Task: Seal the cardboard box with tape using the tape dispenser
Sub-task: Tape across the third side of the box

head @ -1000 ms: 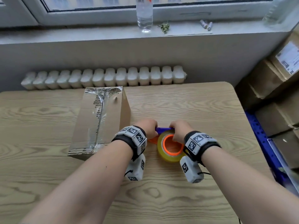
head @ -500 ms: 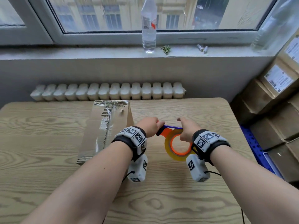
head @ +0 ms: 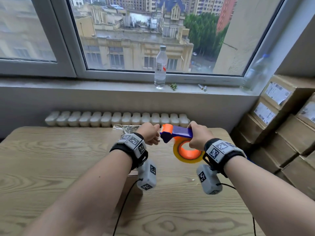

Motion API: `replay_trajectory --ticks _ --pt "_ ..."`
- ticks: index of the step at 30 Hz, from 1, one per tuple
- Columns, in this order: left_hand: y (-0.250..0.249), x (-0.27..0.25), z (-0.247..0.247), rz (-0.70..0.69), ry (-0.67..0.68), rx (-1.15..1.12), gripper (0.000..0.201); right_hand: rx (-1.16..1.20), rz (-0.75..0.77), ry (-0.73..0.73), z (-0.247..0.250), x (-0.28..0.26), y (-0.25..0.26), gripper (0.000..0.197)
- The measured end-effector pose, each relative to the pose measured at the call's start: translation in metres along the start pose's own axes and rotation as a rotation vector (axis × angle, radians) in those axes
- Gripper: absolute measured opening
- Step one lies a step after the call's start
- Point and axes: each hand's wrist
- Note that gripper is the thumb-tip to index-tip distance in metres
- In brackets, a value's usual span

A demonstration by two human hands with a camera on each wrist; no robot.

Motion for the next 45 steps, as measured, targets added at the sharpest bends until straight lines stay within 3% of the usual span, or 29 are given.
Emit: replay_trajectory --ticks 7,15,26,34,41,45 --pt "0.011 -0.032 0.033 -0.037 -0.069 -0.199 0.027 0.001 0.039 -0.07 0.004 -0.019 0.032 0.034" --pt "0.023 -0.051 0.061 -0.025 -0.097 -0.27 0.009 -0.014 0.096 -0.102 0.009 -0.032 0.063 0.04" --pt "0.042 -0.065 0.077 0.028 -0.122 -0.291 0.029 0.017 0.126 -0.069 0.006 -0.048 0.088 0.04" --pt "0.056 -0.071 0.091 0.058 -0.112 -0.358 0.021 0.06 0.159 -0.056 0.003 -0.055 0.102 0.049" --pt "0.073 -0.071 0.109 0.077 -0.13 -0.405 0.015 0.153 0.241 -0.008 0.001 -0.062 0.119 0.077" --pt "0.08 -0.072 0.121 0.073 -0.155 -0.34 0.024 0.135 0.293 0.036 0.004 -0.063 0.132 0.082"
Point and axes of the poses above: each hand's wrist, its own x-axis towards the middle knuckle, its own z-axis out of the back of the hand, y = z × x, and after that the axes turned 4 degrees about -x, right-handed
